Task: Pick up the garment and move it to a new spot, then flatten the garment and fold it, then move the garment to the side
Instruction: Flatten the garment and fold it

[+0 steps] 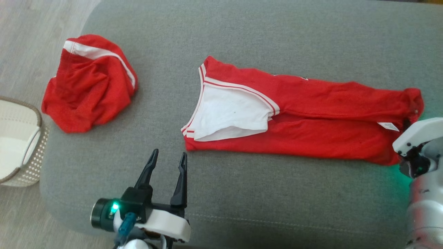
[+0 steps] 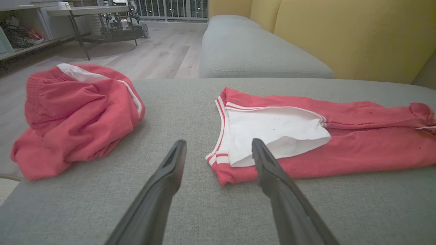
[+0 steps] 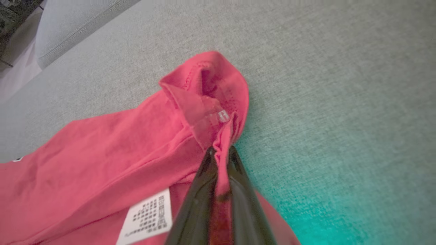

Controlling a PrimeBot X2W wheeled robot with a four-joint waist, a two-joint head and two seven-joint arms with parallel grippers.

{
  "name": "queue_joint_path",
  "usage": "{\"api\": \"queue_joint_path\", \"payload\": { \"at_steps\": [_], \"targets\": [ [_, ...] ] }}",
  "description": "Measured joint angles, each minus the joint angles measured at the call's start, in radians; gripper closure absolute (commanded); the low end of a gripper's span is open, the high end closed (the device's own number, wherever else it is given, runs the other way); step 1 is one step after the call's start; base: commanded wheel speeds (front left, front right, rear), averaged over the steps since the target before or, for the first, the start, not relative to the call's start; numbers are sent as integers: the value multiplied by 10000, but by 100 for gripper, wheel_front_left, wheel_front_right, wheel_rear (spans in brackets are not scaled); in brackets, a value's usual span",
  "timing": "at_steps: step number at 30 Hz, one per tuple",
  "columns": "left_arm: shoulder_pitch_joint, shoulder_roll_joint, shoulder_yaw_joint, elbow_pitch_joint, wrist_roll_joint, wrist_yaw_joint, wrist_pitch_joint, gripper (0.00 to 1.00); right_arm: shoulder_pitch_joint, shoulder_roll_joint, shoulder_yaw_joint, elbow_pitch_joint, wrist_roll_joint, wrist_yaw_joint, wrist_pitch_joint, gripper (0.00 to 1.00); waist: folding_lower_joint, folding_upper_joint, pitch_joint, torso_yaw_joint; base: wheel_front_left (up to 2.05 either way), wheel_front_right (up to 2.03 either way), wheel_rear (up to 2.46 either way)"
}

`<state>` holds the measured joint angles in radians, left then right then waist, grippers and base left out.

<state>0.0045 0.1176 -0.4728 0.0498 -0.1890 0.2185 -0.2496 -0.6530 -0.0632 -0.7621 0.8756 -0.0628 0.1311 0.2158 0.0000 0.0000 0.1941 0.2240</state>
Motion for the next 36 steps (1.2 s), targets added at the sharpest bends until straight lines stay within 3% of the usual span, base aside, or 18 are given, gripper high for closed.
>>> {"api": "queue_joint_path", "payload": {
  "at_steps": [7, 10, 16, 24, 29, 36],
  "targets": [
    [128, -27, 232, 59, 169, -123, 0, 0, 327, -211, 642, -42, 201, 2, -347, 100, 0, 0, -344, -397, 0, 0, 0],
    [181, -27, 347, 59, 219, -174, 0, 0, 504, -685, 849, -454, 211, 0, -405, 100, 0, 0, -534, -728, 0, 0, 0],
    [337, -35, 362, 142, 251, -297, 0, 0, 481, -765, 1559, -1277, 777, 0, -222, 100, 0, 0, -710, -1115, 0, 0, 0],
    [377, -56, 395, 384, 297, -343, 0, 0, 447, -251, 3854, -3340, 2698, 0, 1101, 100, 0, 0, -1117, -1467, 0, 0, 0],
    [482, -86, 357, 495, 297, -443, 0, 0, 455, -2, 5150, -4332, 3965, 0, 1643, 100, 0, 0, -1278, -1310, 0, 0, 0],
    [494, -128, 299, 646, 374, -614, 0, 0, 474, 4, 7310, -3722, 6316, -2, 1127, 100, 0, 0, -1367, -579, 0, 0, 0]
  ]
}}
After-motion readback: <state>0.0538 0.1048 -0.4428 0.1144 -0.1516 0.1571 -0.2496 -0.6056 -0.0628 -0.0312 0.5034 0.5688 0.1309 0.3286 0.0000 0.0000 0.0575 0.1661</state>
